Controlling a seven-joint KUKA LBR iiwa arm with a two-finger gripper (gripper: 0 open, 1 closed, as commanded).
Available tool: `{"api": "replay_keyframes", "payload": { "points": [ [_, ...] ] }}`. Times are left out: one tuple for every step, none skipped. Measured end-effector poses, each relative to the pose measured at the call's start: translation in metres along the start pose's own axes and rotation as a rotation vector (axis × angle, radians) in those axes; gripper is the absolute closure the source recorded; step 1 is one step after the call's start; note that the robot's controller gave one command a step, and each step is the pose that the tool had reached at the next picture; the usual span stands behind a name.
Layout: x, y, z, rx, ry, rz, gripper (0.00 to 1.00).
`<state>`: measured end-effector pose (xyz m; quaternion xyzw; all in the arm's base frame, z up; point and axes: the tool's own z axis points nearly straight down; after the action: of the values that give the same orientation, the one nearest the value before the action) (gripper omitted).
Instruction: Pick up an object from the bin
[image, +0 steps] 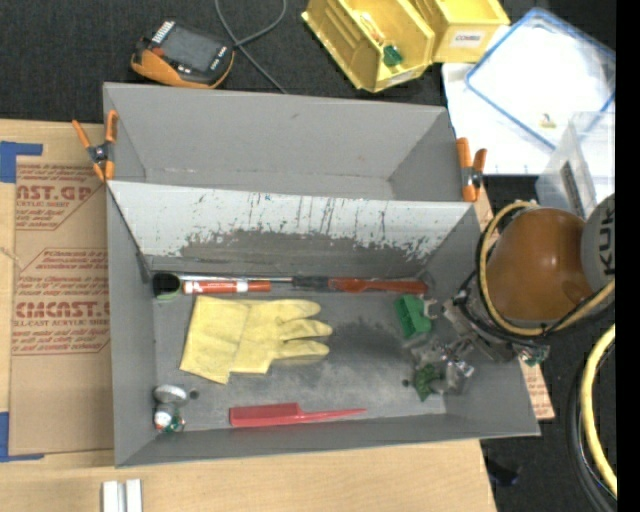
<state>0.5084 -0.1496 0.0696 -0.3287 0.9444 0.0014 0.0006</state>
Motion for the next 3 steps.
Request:
{"api": "replay_keyframes", "payload": {
  "points": [
    [0.0,0.0,0.0,0.0,0.0,0.0,1.0],
    [0.0,0.001,-0.008,-0.001,0.0,0.0,1.0],
    [-0.001,0.001,-0.012,-0.001,-0.001,0.001,1.0]
  ]
}}
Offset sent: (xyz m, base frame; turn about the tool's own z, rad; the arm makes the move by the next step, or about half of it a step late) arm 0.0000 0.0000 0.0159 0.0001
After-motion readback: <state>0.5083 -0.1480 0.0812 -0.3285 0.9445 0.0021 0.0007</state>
